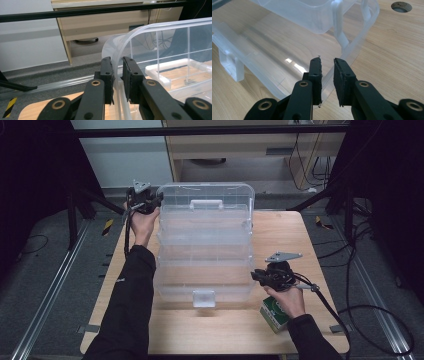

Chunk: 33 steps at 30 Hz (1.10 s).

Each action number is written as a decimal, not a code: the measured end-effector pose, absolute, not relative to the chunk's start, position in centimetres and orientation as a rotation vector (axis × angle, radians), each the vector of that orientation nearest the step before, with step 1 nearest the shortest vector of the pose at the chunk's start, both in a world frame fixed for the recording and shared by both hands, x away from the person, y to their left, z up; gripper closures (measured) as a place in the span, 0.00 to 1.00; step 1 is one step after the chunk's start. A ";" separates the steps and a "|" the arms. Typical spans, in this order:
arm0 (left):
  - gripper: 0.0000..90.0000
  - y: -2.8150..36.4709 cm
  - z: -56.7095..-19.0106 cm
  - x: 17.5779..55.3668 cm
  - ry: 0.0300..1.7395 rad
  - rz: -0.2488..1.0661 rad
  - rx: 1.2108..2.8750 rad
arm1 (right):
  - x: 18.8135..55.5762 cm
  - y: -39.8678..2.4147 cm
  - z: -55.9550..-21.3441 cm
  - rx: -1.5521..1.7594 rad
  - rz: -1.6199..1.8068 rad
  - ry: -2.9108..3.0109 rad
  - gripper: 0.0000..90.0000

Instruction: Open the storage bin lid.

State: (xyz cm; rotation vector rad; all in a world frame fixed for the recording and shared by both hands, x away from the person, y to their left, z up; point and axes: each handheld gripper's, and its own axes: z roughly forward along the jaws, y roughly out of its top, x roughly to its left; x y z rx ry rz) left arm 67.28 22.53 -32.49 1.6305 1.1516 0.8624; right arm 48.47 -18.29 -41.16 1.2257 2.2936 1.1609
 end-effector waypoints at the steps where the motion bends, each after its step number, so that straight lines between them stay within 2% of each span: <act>1: 0.87 22.5 -32.5 67.3 1.150 0.865 1.632 | 48.5 -18.3 -41.2 1.225 1.160 2.294 0.85; 6: 0.86 22.6 -32.6 67.4 1.149 0.857 1.633 | 48.5 -18.3 -41.2 1.224 1.162 2.295 0.85; 10: 0.77 22.8 -32.7 67.5 1.147 0.857 1.659 | 48.5 -18.3 -41.2 1.220 1.161 2.296 0.85; 16: 0.72 24.0 -32.3 66.7 1.158 0.824 1.659 | 48.5 -18.3 -41.1 1.214 1.153 2.303 0.85; 33: 0.64 27.3 -32.5 57.6 1.088 0.799 1.698 | 48.5 -18.1 -41.0 1.219 1.145 2.317 0.85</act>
